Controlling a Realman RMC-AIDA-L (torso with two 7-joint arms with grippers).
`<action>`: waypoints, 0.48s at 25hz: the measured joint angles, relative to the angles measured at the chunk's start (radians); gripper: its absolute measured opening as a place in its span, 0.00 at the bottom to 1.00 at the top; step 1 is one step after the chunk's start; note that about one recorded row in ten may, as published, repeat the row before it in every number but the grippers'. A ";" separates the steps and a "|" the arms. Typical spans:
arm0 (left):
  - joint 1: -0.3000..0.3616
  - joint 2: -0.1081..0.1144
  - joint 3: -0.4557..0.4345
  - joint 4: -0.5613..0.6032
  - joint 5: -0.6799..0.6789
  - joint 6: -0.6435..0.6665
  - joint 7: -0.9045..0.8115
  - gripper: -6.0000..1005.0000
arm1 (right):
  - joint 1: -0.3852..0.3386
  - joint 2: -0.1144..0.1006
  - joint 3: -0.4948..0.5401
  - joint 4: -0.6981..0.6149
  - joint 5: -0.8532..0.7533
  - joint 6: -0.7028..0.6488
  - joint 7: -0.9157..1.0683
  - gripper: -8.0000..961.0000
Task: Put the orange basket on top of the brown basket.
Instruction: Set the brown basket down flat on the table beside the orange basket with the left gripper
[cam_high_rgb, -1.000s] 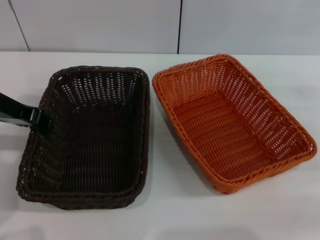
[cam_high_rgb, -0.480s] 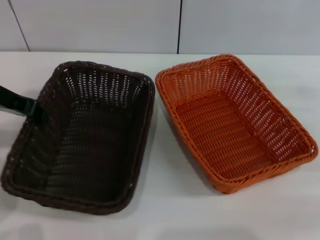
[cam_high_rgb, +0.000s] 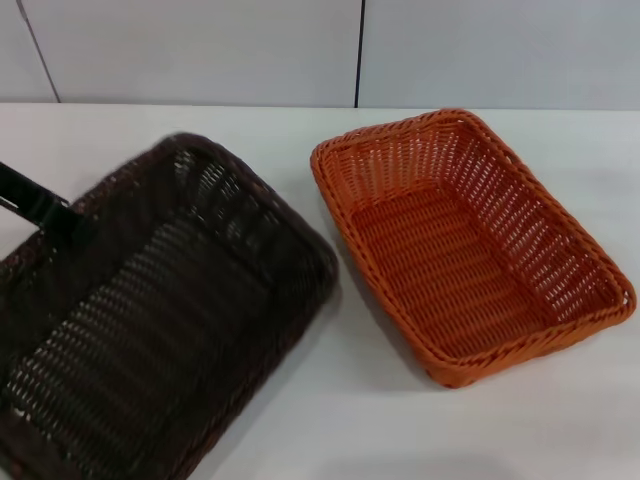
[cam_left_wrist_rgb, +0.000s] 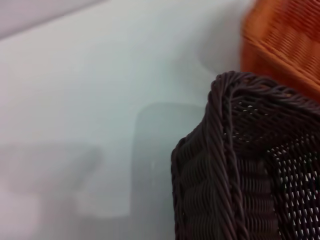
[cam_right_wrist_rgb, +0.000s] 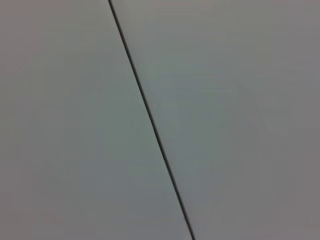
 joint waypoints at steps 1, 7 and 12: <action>-0.007 0.000 0.000 0.012 0.000 -0.005 0.015 0.21 | 0.001 0.000 -0.003 0.002 -0.001 0.001 0.000 0.74; -0.080 0.007 -0.015 0.146 -0.027 -0.017 0.128 0.21 | -0.001 -0.003 -0.008 0.012 -0.001 0.007 0.000 0.74; -0.165 0.015 -0.016 0.302 -0.053 0.020 0.197 0.22 | -0.007 -0.006 -0.008 0.013 -0.002 0.007 0.000 0.74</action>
